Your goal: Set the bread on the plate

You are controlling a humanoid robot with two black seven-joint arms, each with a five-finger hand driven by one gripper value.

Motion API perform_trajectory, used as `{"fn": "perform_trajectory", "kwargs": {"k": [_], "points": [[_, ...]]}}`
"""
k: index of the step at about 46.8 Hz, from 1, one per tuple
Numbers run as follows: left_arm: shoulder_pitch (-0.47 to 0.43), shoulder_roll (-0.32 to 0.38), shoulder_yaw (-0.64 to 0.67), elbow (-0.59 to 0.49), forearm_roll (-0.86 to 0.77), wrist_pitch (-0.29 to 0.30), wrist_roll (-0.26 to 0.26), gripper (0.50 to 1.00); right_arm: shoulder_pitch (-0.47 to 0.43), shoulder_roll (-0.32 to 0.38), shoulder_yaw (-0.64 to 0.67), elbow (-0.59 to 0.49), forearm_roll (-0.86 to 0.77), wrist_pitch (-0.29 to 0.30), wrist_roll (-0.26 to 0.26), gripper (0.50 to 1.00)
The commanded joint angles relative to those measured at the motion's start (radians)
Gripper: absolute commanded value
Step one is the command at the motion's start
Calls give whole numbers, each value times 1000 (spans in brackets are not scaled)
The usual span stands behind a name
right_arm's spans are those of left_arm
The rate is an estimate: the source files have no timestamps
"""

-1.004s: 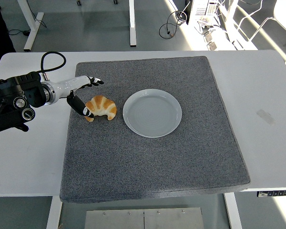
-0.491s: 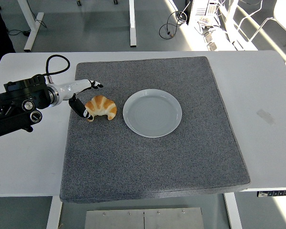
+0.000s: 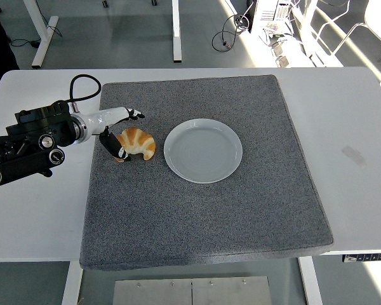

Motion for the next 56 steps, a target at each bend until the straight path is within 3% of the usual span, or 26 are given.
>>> {"fn": "perform_trajectory", "kwargs": {"k": [1,13,30,41,56], "points": [[5,0,3,1,3,5,0,902,0,0,0,0,-1,0,0,1000],[16,-4,3,11,17,19,-3,778,0,0,0,0,0,0,0,1000],[37,-23,1,30,66,46,-11,699,0,0,0,0,0,0,0,1000],[36,-25,-2,30,58,46,-20,500,0,0,0,0,0,0,0,1000],[22,-11,-48,28,49,46,-20,500,0,0,0,0,0,0,0,1000]]}}
